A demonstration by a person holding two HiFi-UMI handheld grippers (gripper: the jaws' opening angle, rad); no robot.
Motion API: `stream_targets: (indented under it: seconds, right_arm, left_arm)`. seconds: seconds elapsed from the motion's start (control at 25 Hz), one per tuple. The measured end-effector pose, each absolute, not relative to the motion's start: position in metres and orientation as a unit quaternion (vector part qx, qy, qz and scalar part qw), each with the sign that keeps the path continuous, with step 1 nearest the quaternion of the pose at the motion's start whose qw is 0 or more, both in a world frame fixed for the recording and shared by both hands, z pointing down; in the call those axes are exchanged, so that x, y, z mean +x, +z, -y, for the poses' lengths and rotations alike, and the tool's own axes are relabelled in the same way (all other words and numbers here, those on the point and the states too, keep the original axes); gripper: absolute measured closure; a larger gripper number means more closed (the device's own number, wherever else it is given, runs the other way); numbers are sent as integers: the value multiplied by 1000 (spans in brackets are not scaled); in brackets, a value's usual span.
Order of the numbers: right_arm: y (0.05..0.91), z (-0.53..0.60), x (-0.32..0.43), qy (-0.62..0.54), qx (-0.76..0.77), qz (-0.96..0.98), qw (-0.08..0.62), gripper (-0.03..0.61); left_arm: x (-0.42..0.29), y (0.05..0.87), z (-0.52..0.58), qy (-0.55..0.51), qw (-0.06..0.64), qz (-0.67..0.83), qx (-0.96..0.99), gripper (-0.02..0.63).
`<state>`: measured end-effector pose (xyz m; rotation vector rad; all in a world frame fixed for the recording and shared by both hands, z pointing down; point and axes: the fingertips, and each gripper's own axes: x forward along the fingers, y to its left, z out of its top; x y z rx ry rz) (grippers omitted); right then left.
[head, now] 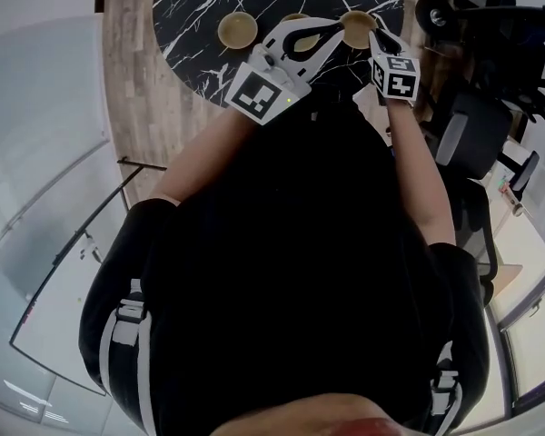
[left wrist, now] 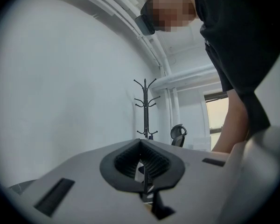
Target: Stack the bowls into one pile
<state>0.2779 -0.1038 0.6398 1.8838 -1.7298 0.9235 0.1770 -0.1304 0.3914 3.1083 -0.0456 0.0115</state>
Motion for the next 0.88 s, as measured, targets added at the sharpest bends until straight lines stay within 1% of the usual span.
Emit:
stream_targets:
  seconds: [0.24, 0.4, 0.6, 0.88]
  right_arm:
    - [688, 105, 293, 376, 667, 597, 240, 473]
    - [711, 103, 306, 407, 665, 570, 259, 448]
    - [742, 101, 312, 442, 648, 555, 279, 446]
    - [763, 97, 311, 482, 633, 543, 268, 468]
  left_arm:
    - [191, 404, 139, 10, 12, 19, 1000, 611]
    - [199, 406, 142, 9, 6, 24, 1000, 611]
    - [200, 414, 148, 20, 5, 43, 999, 611]
    - [190, 422, 153, 30, 7, 65, 997, 611]
